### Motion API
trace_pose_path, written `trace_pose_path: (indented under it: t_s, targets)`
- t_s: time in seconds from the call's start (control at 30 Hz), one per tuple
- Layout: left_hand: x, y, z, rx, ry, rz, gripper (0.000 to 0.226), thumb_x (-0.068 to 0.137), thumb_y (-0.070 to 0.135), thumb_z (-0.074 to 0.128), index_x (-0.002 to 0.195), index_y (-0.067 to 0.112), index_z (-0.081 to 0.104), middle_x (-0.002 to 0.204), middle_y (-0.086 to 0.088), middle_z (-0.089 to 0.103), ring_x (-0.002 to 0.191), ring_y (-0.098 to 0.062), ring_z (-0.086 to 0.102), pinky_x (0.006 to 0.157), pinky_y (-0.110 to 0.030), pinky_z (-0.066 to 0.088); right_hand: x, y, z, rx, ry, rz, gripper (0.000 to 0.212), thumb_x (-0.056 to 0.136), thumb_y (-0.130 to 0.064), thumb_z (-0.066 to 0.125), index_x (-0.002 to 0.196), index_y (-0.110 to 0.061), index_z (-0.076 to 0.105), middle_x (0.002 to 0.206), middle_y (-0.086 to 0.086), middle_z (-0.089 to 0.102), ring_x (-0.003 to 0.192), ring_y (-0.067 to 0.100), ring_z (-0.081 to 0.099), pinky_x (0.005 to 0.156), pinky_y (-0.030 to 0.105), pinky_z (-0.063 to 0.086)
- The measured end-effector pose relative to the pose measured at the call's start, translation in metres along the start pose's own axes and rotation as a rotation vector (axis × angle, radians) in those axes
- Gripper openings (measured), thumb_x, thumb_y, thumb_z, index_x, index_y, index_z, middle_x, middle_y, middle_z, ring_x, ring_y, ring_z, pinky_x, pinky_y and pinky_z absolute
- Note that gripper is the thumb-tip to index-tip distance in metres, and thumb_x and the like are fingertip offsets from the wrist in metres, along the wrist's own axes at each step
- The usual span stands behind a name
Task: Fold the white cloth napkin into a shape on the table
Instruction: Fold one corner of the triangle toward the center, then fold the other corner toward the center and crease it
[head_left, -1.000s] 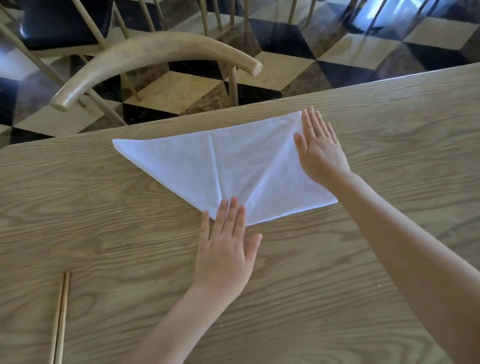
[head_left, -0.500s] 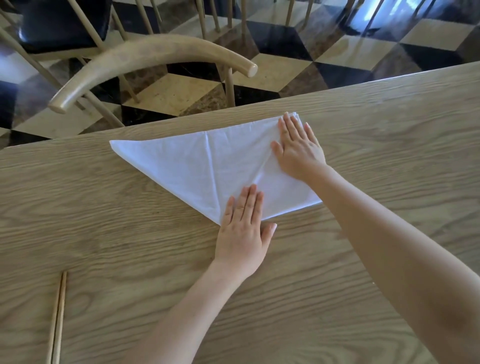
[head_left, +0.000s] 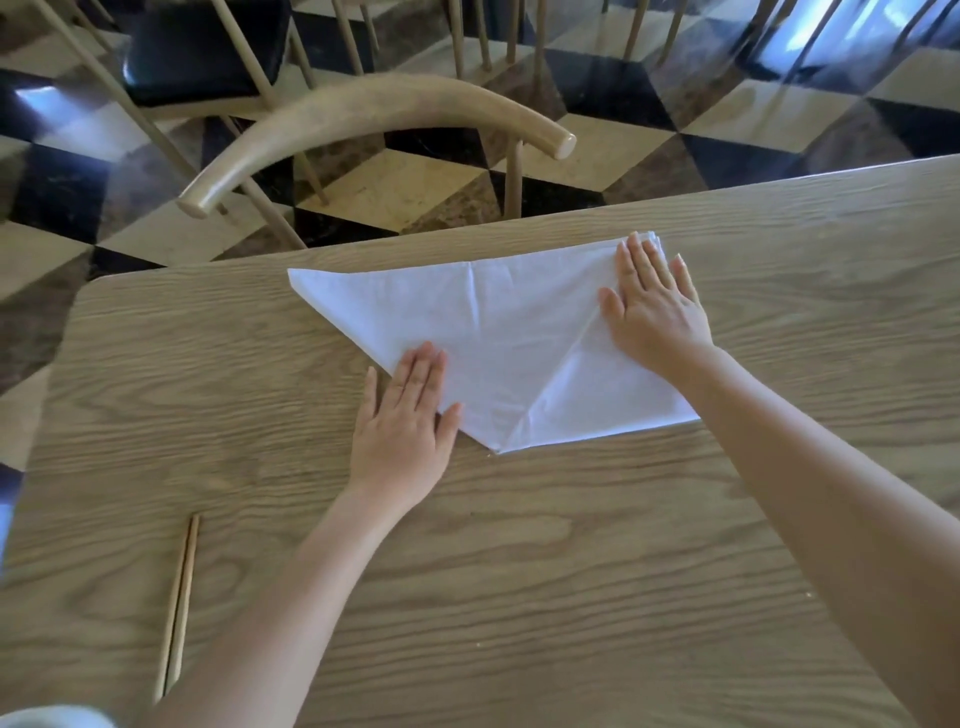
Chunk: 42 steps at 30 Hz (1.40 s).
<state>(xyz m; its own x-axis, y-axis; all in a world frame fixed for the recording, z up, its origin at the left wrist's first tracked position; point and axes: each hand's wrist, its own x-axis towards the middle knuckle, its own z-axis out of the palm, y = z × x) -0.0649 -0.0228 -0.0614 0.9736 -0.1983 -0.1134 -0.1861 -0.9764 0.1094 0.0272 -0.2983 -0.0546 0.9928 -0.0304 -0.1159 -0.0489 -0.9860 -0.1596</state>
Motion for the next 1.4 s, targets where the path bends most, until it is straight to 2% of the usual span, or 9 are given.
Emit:
trace_pose_path:
  t_s: [0.13, 0.33, 0.43, 0.5, 0.57, 0.63, 0.8, 1.07, 1.4]
  targets:
    - [0.010, -0.029, -0.008, -0.005, -0.024, -0.070, 0.064, 0.088, 0.051, -0.006, 0.147, 0.024, -0.007, 0.152, 0.013, -0.014, 0.137, 0.000, -0.017, 0.117, -0.040, -0.009, -0.037, -0.051, -0.006, 0.121, 0.054, -0.163, 0.058, 0.099, -0.038, 0.022, 0.148, -0.008, 0.011, 0.158, 0.006, 0.007, 0.146, 0.017, 0.004, 0.116, 0.034, -0.003]
    - [0.026, -0.058, -0.016, -0.062, -0.009, -0.155, 0.063, 0.094, 0.051, 0.012, 0.148, 0.022, -0.001, 0.157, 0.006, -0.005, 0.143, -0.009, -0.008, 0.117, -0.042, -0.006, -0.142, -0.103, 0.015, 0.265, 0.120, -0.452, 0.034, 0.087, -0.026, 0.050, 0.115, -0.011, 0.060, 0.124, 0.005, 0.061, 0.117, 0.022, 0.051, 0.103, 0.034, 0.034]
    - [0.029, -0.057, -0.018, -0.079, 0.017, -0.177, 0.061, 0.096, 0.046, 0.019, 0.149, 0.018, 0.007, 0.158, 0.001, 0.003, 0.145, -0.014, -0.003, 0.117, -0.042, -0.004, -0.154, -0.097, 0.021, 0.336, 0.150, -0.396, 0.017, 0.077, -0.019, 0.065, 0.094, -0.017, 0.062, 0.102, -0.001, 0.061, 0.097, 0.018, 0.049, 0.090, 0.027, 0.033]
    - [0.027, -0.047, -0.021, -0.143, 0.143, -0.144, 0.052, 0.097, 0.035, 0.036, 0.143, 0.011, 0.031, 0.153, -0.009, 0.027, 0.143, -0.023, 0.017, 0.117, -0.045, 0.007, -0.153, -0.094, 0.023, 0.349, 0.145, -0.379, 0.017, 0.075, -0.017, 0.067, 0.091, -0.020, 0.061, 0.099, -0.002, 0.058, 0.093, 0.016, 0.045, 0.087, 0.026, 0.030]
    - [0.023, -0.032, -0.024, -0.226, 0.295, 0.084, 0.035, 0.089, 0.023, 0.052, 0.120, 0.009, 0.058, 0.128, -0.012, 0.058, 0.126, -0.032, 0.045, 0.107, -0.049, 0.031, -0.149, -0.092, 0.023, 0.345, 0.161, -0.368, 0.019, 0.075, -0.013, 0.068, 0.091, -0.020, 0.061, 0.099, -0.002, 0.058, 0.092, 0.016, 0.042, 0.084, 0.027, 0.028]
    - [0.016, -0.017, -0.023, -0.340, 0.336, 0.366, 0.020, 0.083, 0.018, 0.060, 0.099, 0.011, 0.068, 0.107, -0.007, 0.067, 0.108, -0.028, 0.057, 0.095, -0.044, 0.042, -0.143, -0.090, 0.022, 0.305, 0.178, -0.368, 0.020, 0.074, -0.010, 0.069, 0.090, -0.021, 0.062, 0.099, -0.001, 0.058, 0.091, 0.018, 0.041, 0.082, 0.029, 0.028]
    - [-0.004, -0.002, -0.013, -0.466, 0.314, 0.540, 0.005, 0.084, 0.019, 0.068, 0.083, 0.016, 0.072, 0.093, 0.001, 0.068, 0.095, -0.020, 0.057, 0.081, -0.037, 0.046, -0.129, -0.087, 0.021, 0.254, 0.167, -0.404, 0.014, 0.076, -0.010, 0.068, 0.081, -0.020, 0.060, 0.096, 0.000, 0.057, 0.088, 0.020, 0.041, 0.080, 0.028, 0.026]
    - [-0.003, -0.004, -0.010, -0.370, 0.287, 0.633, 0.008, 0.087, 0.024, 0.066, 0.087, 0.019, 0.072, 0.089, 0.004, 0.067, 0.091, -0.021, 0.059, 0.078, -0.036, 0.045, -0.127, -0.084, 0.020, 0.374, 0.142, -0.426, 0.007, 0.083, -0.027, 0.051, 0.081, -0.024, 0.056, 0.095, -0.005, 0.054, 0.091, 0.016, 0.039, 0.077, 0.024, 0.022]
    - [-0.001, -0.003, -0.011, -0.267, 0.329, 0.689, 0.012, 0.091, 0.019, 0.059, 0.089, 0.014, 0.070, 0.088, 0.001, 0.066, 0.090, -0.020, 0.058, 0.080, -0.032, 0.044, -0.123, -0.081, 0.020, 0.483, 0.118, -0.453, 0.003, 0.085, -0.026, 0.056, 0.083, -0.027, 0.054, 0.096, -0.008, 0.053, 0.091, 0.007, 0.031, 0.080, 0.026, 0.027]
